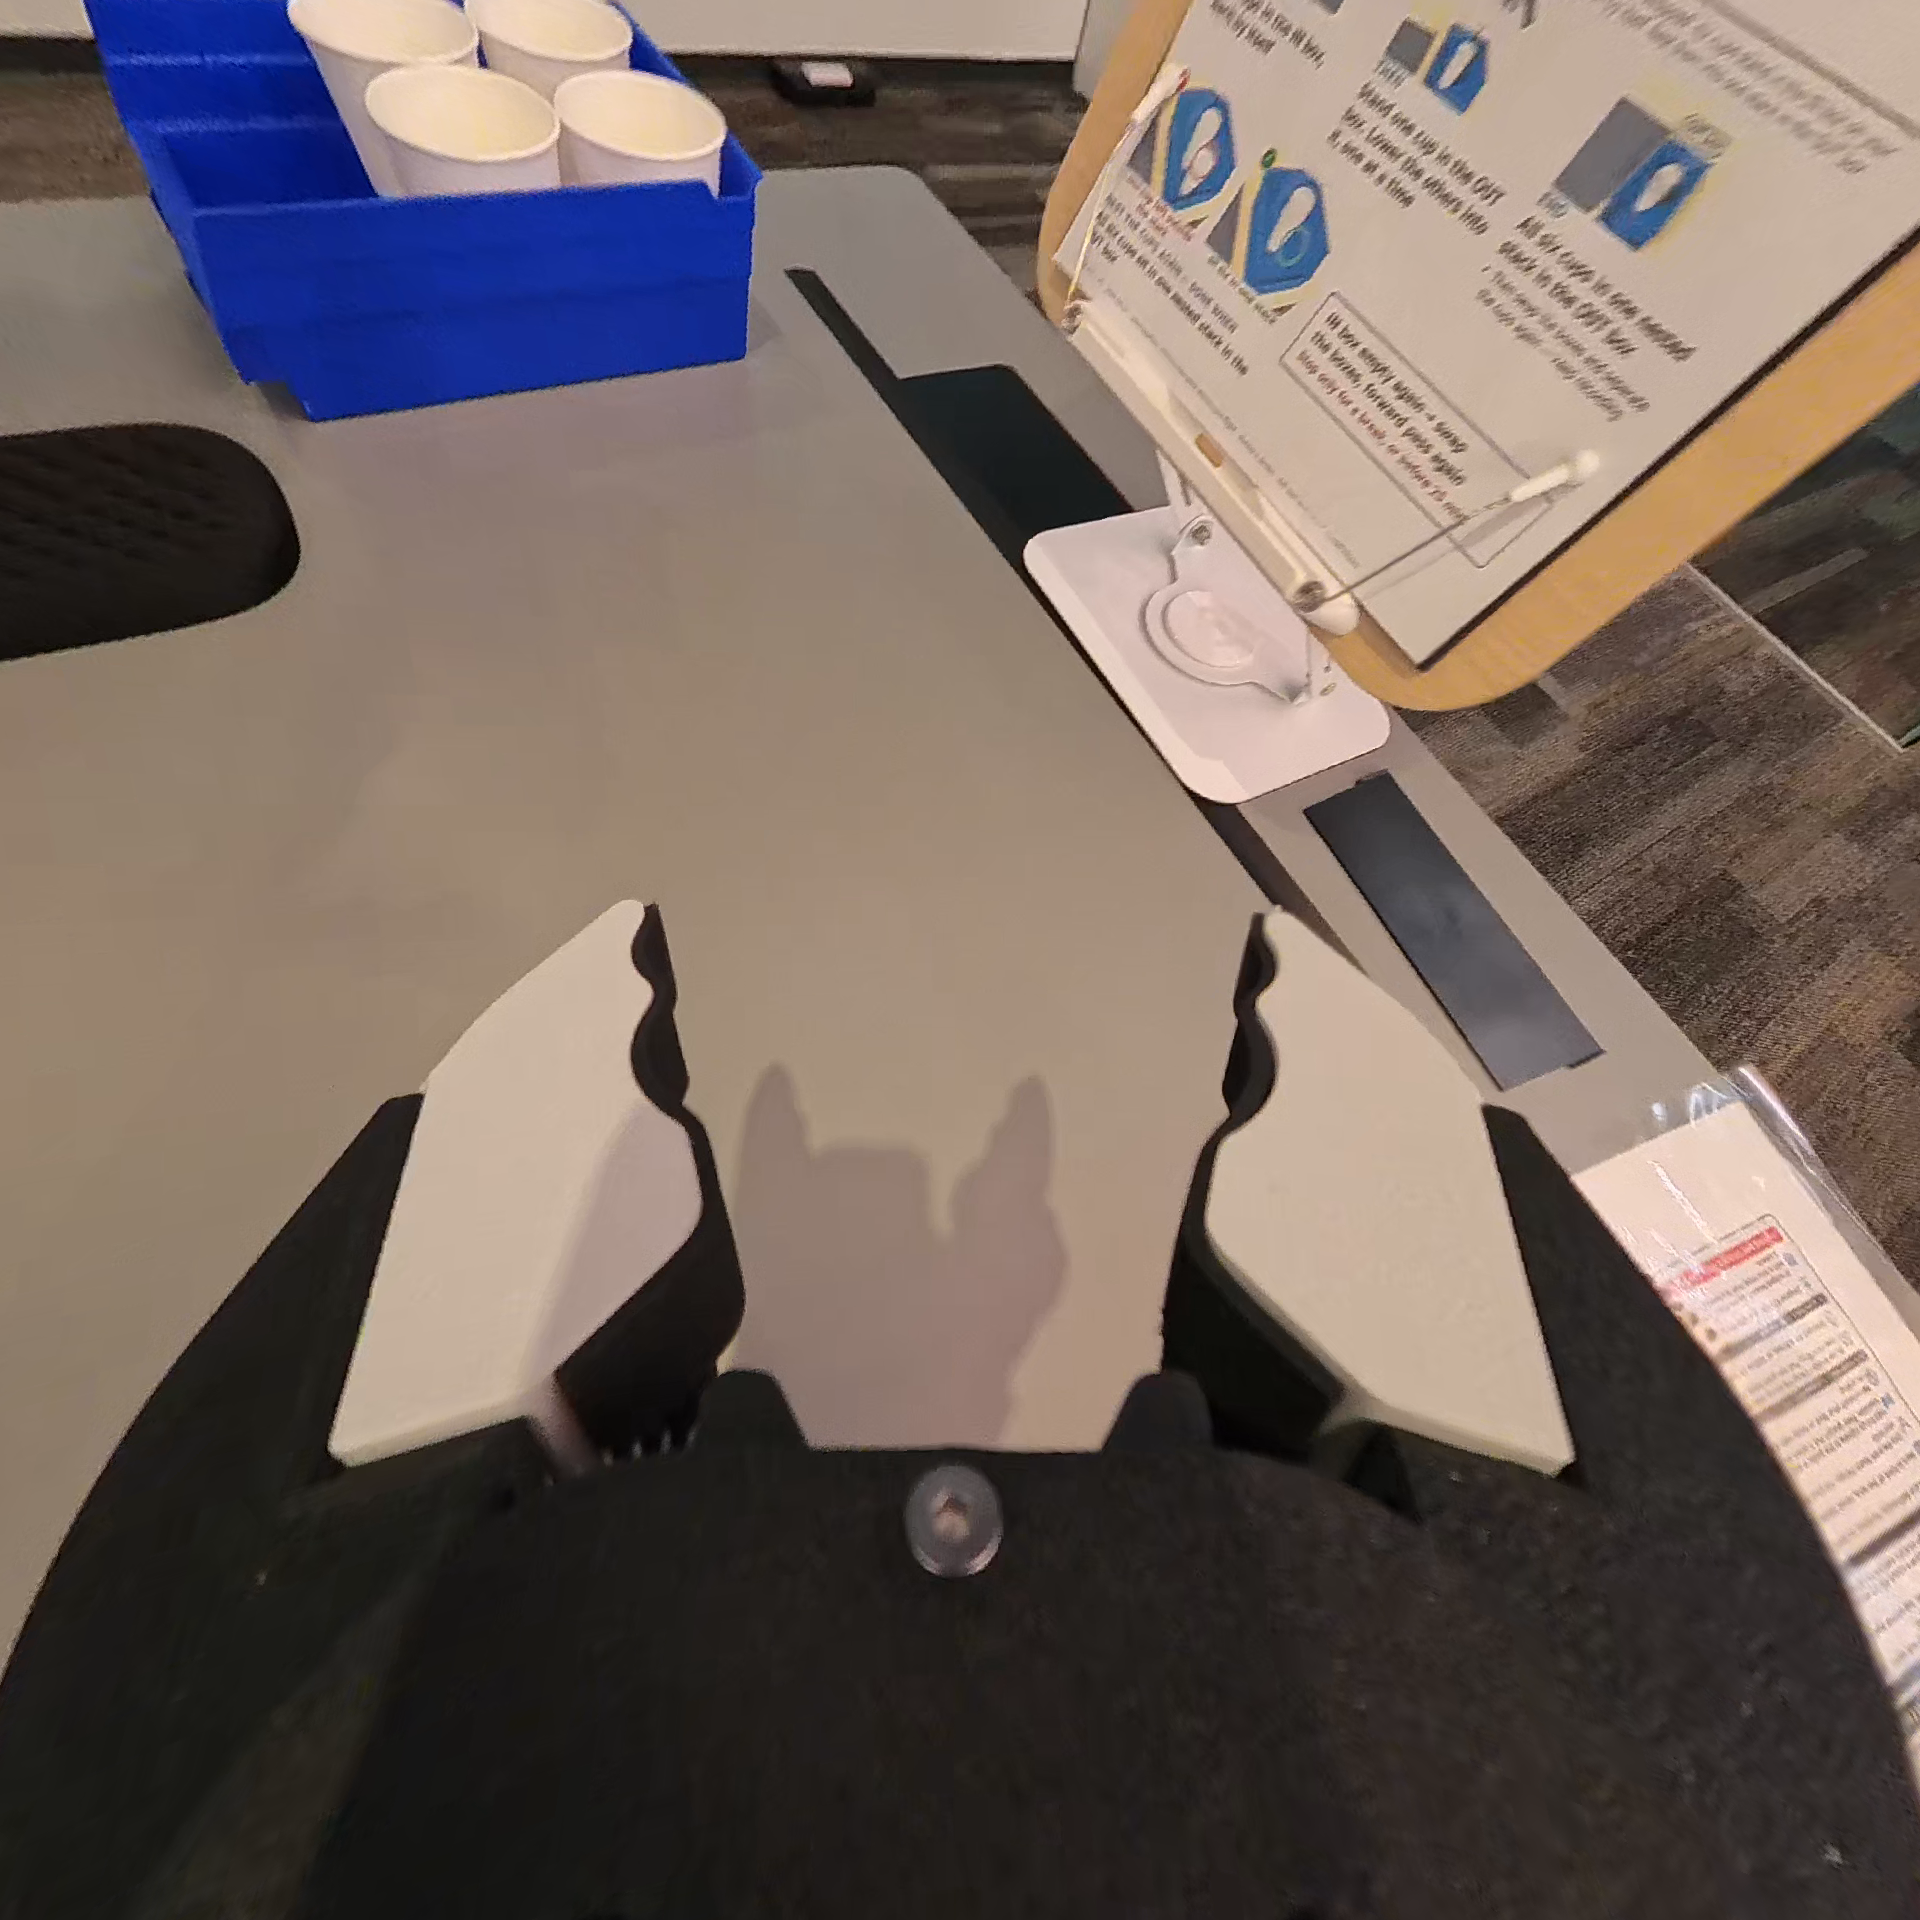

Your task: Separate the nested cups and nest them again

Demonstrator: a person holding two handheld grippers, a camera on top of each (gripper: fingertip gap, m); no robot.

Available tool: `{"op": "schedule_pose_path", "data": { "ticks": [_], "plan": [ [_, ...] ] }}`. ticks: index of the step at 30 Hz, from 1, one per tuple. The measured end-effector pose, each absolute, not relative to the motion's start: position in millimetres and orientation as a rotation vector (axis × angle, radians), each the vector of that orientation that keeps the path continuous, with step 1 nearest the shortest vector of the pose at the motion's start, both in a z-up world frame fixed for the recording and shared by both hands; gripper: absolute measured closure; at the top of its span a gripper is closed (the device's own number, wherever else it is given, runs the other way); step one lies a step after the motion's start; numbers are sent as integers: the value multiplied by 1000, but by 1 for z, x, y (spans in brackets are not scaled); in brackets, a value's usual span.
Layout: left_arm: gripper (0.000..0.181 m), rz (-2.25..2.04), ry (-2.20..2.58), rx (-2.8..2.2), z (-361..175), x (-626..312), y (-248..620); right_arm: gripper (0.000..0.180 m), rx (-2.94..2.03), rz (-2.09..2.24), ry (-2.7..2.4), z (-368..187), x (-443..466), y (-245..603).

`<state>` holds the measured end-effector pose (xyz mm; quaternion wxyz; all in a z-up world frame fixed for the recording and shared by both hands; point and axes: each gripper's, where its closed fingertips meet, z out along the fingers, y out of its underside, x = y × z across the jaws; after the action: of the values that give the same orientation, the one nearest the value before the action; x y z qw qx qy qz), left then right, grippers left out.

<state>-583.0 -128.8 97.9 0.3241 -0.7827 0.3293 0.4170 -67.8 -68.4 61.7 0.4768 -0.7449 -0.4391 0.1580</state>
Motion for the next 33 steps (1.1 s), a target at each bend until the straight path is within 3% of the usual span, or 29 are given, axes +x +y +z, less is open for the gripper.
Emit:
{"op": "schedule_pose_path", "data": {
  "ticks": [16,26,33],
  "plan": [
    [181,878,1274,-1819,96,-418,-133,89,-1513,393,-1395,52,-187,-95],
    [181,195,1865,-1641,56,-306,-183,90,-1149,868,-1499,95,-216,-175],
    [181,-24,2109,-1527,38,-260,-204,85,-1217,947,-1573,72,-226,-179]
  ]
}}
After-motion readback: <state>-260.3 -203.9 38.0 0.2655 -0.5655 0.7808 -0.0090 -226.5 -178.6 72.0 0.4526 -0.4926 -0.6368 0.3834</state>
